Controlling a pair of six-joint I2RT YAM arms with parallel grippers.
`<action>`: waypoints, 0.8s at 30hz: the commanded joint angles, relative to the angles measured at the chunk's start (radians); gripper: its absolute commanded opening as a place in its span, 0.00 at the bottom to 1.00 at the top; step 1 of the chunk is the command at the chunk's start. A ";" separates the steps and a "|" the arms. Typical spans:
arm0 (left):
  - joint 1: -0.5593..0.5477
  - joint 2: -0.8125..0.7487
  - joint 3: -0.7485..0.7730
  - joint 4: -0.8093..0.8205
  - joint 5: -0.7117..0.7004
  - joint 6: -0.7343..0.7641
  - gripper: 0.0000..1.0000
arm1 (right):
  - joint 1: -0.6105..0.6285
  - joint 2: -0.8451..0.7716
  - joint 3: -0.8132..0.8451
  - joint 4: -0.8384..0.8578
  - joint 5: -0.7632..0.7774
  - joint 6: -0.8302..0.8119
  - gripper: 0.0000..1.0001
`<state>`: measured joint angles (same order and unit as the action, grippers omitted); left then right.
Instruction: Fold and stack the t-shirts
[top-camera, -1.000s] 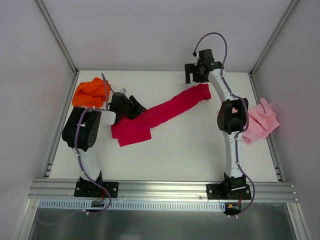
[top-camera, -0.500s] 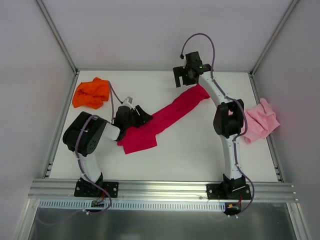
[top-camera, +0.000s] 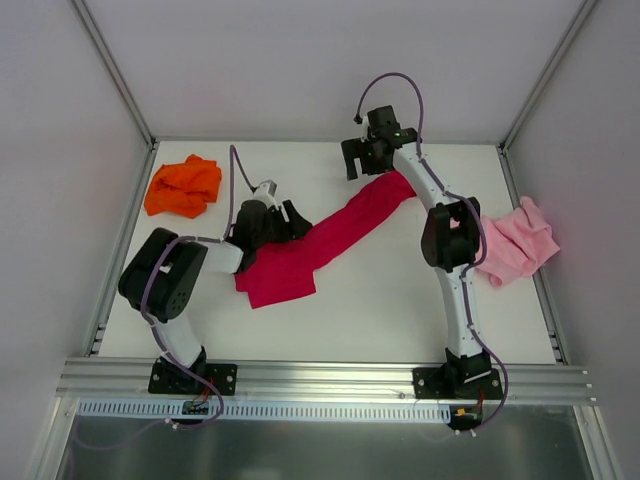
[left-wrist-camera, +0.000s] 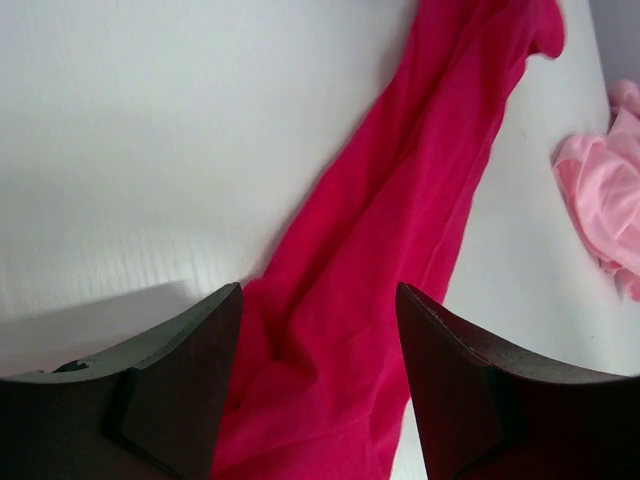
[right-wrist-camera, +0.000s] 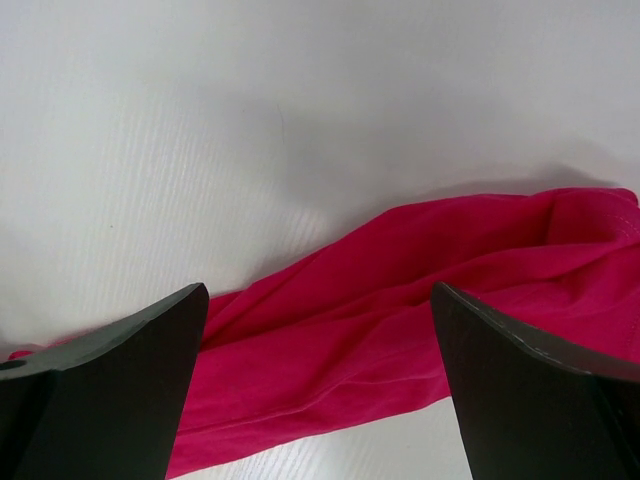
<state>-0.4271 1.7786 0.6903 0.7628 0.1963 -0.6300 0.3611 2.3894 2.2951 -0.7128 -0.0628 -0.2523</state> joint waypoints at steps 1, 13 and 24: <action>-0.012 -0.097 0.109 -0.054 -0.057 0.119 0.64 | 0.001 -0.004 0.006 -0.013 -0.049 -0.018 1.00; -0.105 -0.110 -0.017 0.055 0.026 0.055 0.67 | -0.014 0.048 0.015 0.016 0.001 -0.008 1.00; -0.182 0.120 0.003 0.079 -0.001 0.004 0.66 | -0.031 0.082 0.024 -0.023 -0.054 0.031 1.00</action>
<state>-0.6052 1.8370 0.6815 0.8391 0.2047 -0.6098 0.3428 2.4680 2.2940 -0.7101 -0.0948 -0.2386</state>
